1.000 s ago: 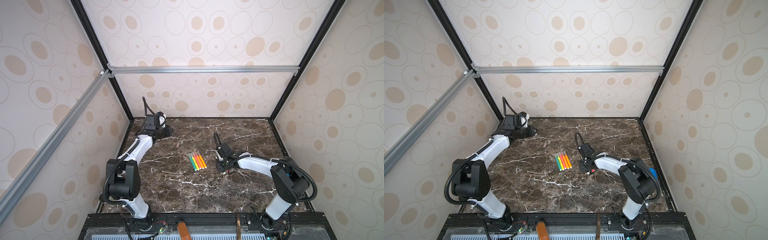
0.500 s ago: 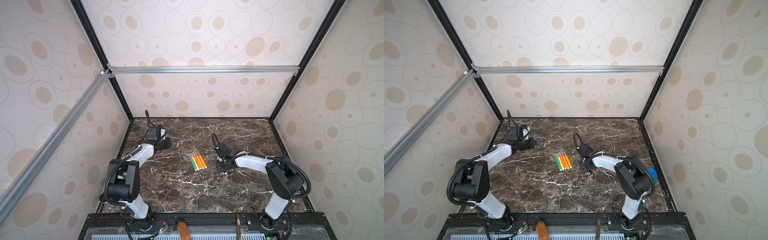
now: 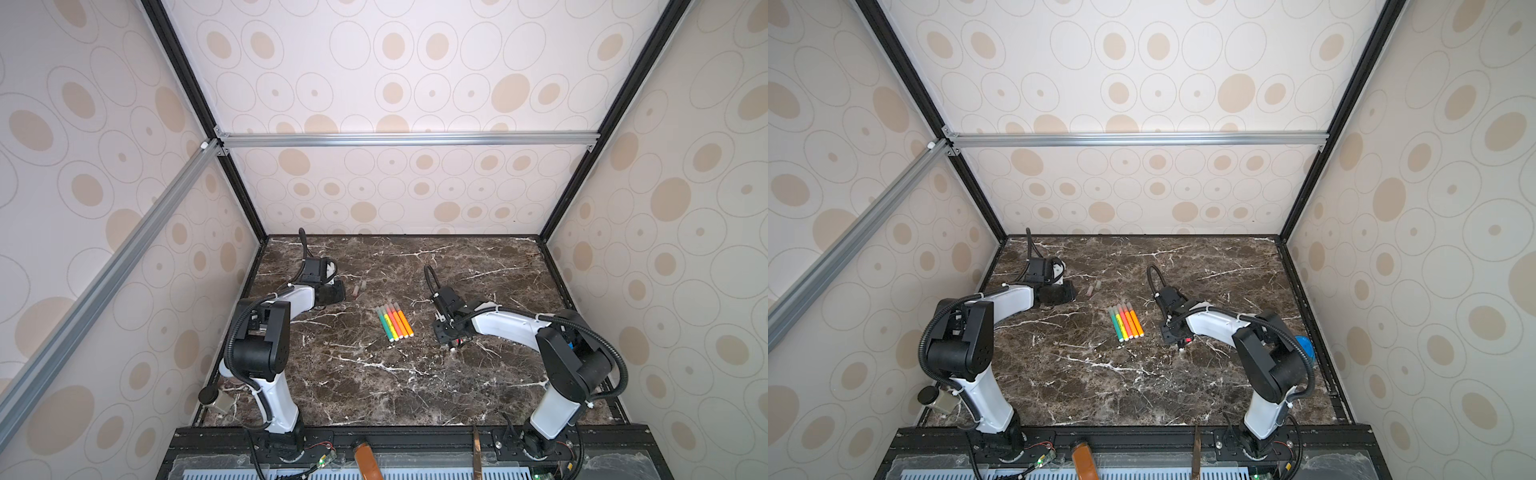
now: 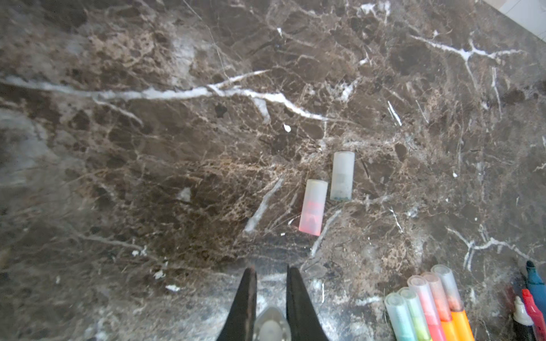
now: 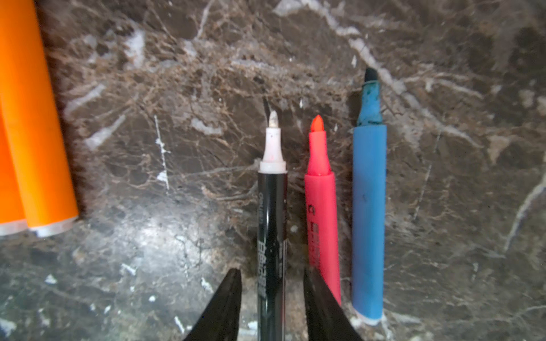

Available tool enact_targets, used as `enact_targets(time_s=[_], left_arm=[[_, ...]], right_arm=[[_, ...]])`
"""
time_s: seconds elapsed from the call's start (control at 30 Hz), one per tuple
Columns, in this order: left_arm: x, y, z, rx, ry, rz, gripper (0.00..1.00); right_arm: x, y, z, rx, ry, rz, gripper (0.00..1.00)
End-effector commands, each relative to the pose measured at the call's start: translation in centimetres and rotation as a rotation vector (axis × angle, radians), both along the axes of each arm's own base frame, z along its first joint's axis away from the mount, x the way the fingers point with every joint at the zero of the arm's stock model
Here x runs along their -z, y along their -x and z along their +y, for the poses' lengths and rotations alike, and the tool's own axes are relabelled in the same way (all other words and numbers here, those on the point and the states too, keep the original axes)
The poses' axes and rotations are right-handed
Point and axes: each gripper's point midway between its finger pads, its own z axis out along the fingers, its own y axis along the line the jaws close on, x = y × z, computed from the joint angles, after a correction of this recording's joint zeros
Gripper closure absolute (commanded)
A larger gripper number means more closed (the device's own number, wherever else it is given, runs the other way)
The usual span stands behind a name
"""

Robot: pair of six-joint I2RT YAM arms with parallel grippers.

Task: Remove pen caps from pens
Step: Place the pen at the center of the table, then place the pen cap at the top-left of the table.

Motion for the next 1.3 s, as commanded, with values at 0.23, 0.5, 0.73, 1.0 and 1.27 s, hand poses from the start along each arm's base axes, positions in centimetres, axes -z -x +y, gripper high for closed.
enact_targets(time_s=[0.23, 0.5, 0.73, 1.0, 1.27], left_arm=[[0.2, -3.3, -0.7, 0.035, 0.011, -0.049, 0.91], [1.1, -3.2, -1.3, 0.057, 0.027, -0.028, 0.88], [1.9, -3.4, -1.9, 0.076, 0.039, -0.009, 0.82], [2.0, -3.4, -2.4, 0.084, 0.043, -0.009, 0.76], [1.6, -3.5, -2.8, 0.092, 0.063, -0.017, 0.74]], right_arm=[[-5.7, -0.5, 0.7, -0.01, -0.09, -0.087, 0.62], [-6.4, -0.9, 1.7, -0.024, -0.122, -0.084, 0.61], [-5.9, -1.7, 3.7, -0.044, -0.165, -0.053, 0.6], [-4.5, -2.9, 7.2, -0.104, -0.164, -0.004, 0.59], [-2.8, -3.4, 9.7, -0.143, -0.151, 0.038, 0.59]])
